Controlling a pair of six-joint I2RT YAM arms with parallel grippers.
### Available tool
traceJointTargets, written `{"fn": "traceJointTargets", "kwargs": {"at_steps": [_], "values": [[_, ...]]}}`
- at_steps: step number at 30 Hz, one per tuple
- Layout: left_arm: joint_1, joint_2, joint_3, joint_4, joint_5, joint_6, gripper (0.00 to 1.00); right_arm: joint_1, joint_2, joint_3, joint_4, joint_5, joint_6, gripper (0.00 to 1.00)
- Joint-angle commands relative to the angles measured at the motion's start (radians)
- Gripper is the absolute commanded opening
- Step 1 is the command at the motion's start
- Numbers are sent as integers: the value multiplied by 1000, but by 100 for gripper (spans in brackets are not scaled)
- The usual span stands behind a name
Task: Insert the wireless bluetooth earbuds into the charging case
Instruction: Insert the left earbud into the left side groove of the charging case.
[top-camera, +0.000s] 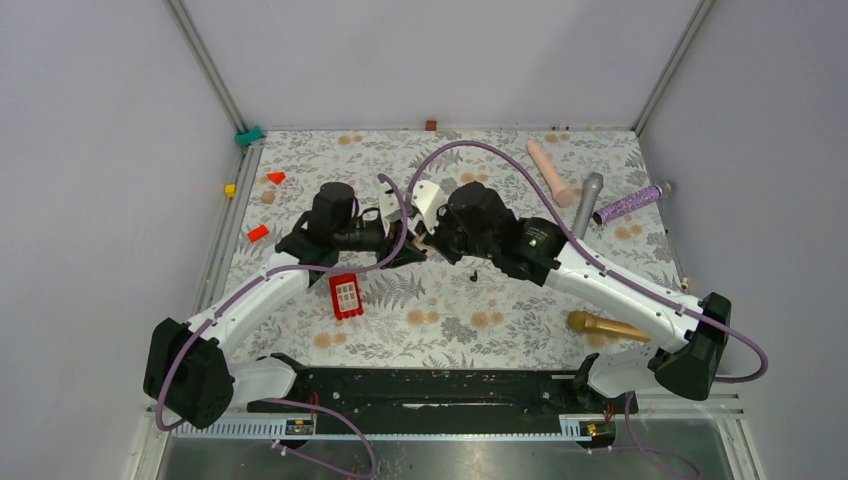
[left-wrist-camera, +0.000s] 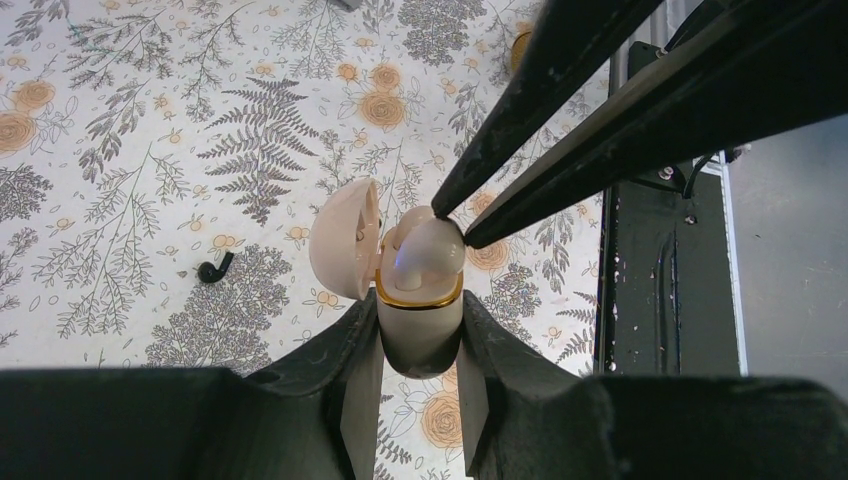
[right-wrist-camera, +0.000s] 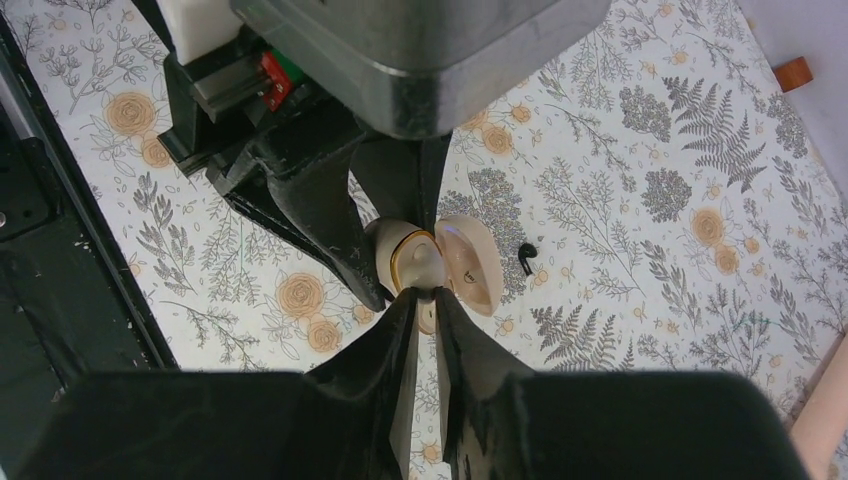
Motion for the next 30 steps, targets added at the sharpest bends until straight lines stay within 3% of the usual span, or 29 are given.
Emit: {"fn": "traceJointTargets", "kwargs": {"at_steps": [1, 17, 20, 23, 30], "values": [[-4, -14, 2, 72, -21, 10, 0, 20, 12, 28, -11, -38, 30, 20], [-4, -39, 0, 46, 42, 52, 0, 21, -55, 58, -45, 100, -67, 53], [-4, -45, 3, 34, 62, 62, 0, 20, -72, 61, -47, 131, -89, 68], [-4, -50, 8, 21, 78, 75, 0, 21, -84, 58, -48, 160, -100, 98], [-4, -58, 14, -8, 130, 97, 0, 20, -66, 40, -20, 175, -86, 99]]}}
